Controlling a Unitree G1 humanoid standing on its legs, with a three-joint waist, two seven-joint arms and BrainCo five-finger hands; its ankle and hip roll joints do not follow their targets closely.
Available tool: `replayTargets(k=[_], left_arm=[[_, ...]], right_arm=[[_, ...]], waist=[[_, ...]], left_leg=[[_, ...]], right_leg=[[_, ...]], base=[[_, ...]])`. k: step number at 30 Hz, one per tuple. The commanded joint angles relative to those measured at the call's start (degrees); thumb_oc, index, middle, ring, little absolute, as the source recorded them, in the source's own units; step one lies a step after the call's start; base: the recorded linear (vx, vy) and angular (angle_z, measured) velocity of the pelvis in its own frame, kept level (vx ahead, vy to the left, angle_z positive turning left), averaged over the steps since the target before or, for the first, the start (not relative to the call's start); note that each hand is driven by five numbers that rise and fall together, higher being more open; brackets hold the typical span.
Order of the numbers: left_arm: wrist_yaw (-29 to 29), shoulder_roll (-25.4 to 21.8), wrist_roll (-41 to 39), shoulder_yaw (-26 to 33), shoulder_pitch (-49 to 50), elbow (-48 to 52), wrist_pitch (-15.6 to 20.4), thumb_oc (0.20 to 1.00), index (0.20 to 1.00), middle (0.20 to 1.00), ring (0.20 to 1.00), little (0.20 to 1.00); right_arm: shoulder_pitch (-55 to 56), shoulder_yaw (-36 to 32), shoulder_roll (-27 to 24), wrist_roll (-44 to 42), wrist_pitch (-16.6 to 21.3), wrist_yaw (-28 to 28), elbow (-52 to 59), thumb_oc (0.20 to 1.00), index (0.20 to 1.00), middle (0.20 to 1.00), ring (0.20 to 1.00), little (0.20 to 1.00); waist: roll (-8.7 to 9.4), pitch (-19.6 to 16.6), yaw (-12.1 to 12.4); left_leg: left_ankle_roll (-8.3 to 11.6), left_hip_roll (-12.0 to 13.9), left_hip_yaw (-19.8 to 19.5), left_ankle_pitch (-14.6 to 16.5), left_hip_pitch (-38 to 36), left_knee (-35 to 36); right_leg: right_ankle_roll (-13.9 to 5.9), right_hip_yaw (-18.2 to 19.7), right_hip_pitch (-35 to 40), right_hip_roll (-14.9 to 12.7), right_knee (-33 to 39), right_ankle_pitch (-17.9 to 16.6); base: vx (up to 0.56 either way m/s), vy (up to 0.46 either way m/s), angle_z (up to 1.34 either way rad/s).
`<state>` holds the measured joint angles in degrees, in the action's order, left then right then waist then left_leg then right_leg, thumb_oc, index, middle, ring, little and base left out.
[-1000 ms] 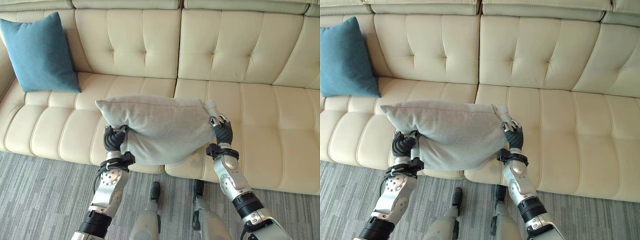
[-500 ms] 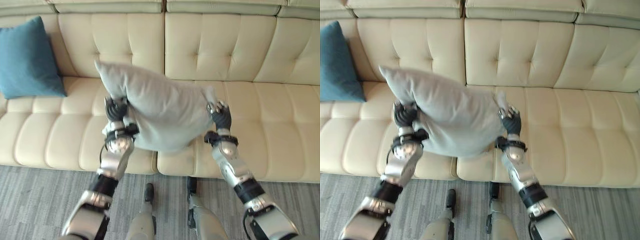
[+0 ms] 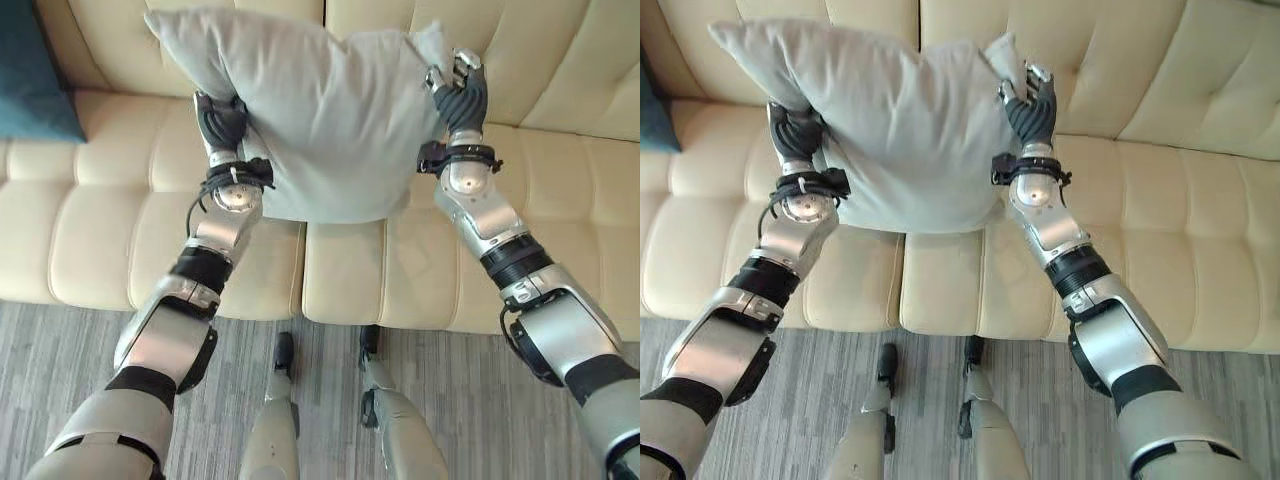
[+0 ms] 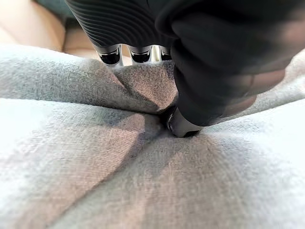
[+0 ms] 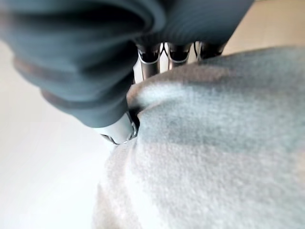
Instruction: Pick up all the scattered cushions and arrange them neatly on the sofa.
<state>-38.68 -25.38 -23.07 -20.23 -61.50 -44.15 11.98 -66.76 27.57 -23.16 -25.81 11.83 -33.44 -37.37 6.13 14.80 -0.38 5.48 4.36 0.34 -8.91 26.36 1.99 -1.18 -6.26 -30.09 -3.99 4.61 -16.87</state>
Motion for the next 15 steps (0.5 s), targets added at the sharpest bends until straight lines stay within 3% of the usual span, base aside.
replayTargets(k=[1,6,8,9,11,14,15], left_arm=[[3.7,-2.0,-0.8,-7.1,-17.1,-0.4,5.4,0.2,0.2,0.2,0.2,0.2],[5.5,-6.8,2.8,-11.0,-24.2,-7.4,2.8,0.2,0.2,0.2,0.2,0.2],[6.2,-7.1,3.1,-11.4,-24.4,-8.2,2.0,1.0,1.0,1.0,1.0,1.0],[8.0,-7.3,2.4,-12.2,-24.9,-9.4,1.7,1.0,1.0,1.0,1.0,1.0],[11.2,-8.0,0.1,-14.0,-26.8,-13.3,0.8,1.0,1.0,1.0,1.0,1.0],[16.7,-9.6,-12.5,-13.9,-28.5,-18.7,0.6,1.0,1.0,1.0,1.0,1.0],[16.8,-9.7,-12.6,-13.9,-28.6,-18.8,0.7,1.0,1.0,1.0,1.0,1.0]], right_arm=[[-13.2,3.7,2.8,1.9,3.9,0.7,0.3,0.2,0.2,0.2,0.2,0.2],[-18.2,6.0,1.3,4.3,3.1,-0.3,-3.2,0.2,0.2,0.2,0.2,0.2],[-18.2,6.5,0.7,5.7,1.9,0.0,-3.6,0.2,0.2,0.2,0.2,0.2],[-18.9,7.9,-0.5,6.4,0.2,1.2,-4.6,1.0,1.0,1.0,1.0,1.0],[-20.7,11.0,-2.3,6.8,-2.2,3.6,-8.0,1.0,1.0,1.0,1.0,1.0],[-24.2,17.8,-7.5,4.7,-6.7,9.4,-16.2,1.0,1.0,1.0,1.0,1.0],[-24.3,17.9,-7.5,4.6,-6.6,9.5,-16.3,1.0,1.0,1.0,1.0,1.0]], waist=[[0.36,3.8,1.8],[-0.2,4.9,1.8],[-0.2,4.9,1.6],[-0.31,4.9,1.5],[-0.31,5.0,1.4],[-0.2,4.9,1.7],[-0.24,5.0,1.7]], left_leg=[[0.56,-0.5,-0.5,4.3,2.6,-3.2],[0.78,-1.0,-0.8,3.1,7.8,-3.1],[0.75,-1.2,-0.8,2.8,8.0,-2.8],[0.62,-1.4,-0.8,2.7,8.0,-2.3],[0.51,-1.6,-0.5,2.4,7.7,-1.7],[0.4,-2.0,-0.3,2.1,6.7,-0.6],[0.4,-2.0,-0.3,2.1,6.7,-0.6]], right_leg=[[-6.39,1.0,2.7,-2.6,-2.8,11.6],[-7.24,1.0,-1.7,-2.8,-1.7,10.1],[-7.37,1.0,-2.0,-2.9,-1.5,9.9],[-7.41,1.0,-2.2,-2.9,-1.4,9.9],[-7.55,1.0,-2.2,-3.0,-1.3,9.6],[-7.88,0.7,-1.6,-3.0,-0.6,8.8],[-7.88,0.7,-1.5,-3.0,-0.6,8.8]], base=[[-0.06,-0.018,0.0],[-0.02,0.003,0.02],[0.0,0.0,0.0],[0.01,0.034,0.04],[0.01,0.021,0.05],[0.0,0.0,0.0],[0.0,0.0,0.0]])
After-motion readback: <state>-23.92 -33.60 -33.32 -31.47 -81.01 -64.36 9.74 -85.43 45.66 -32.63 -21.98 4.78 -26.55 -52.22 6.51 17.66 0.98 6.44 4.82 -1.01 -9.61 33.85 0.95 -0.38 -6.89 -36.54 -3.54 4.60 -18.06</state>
